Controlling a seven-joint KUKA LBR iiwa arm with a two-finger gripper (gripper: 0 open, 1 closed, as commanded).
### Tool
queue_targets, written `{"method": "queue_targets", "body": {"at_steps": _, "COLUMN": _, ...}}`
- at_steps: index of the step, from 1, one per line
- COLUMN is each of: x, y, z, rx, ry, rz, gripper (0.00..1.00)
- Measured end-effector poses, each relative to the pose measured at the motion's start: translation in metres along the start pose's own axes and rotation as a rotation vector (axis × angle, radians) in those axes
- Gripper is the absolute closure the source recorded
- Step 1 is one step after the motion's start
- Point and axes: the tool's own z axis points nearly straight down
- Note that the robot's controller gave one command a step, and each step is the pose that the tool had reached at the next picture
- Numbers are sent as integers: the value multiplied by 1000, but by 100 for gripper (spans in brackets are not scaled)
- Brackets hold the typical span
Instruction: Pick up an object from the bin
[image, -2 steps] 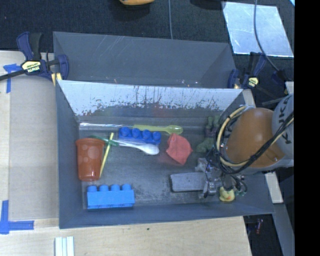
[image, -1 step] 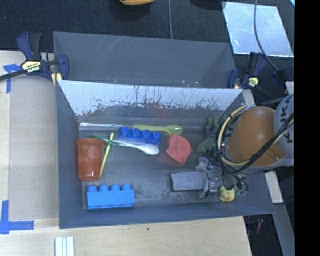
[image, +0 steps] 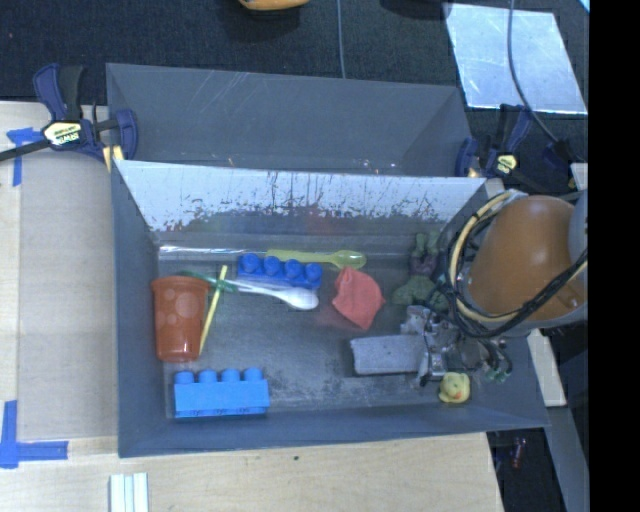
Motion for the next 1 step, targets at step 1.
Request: {"method": "queue_targets", "body": {"at_steps": 1, "x": -2, "y": 0, "z": -28, "rx": 1, "ry": -7, "rz": 0, "gripper": 100}}
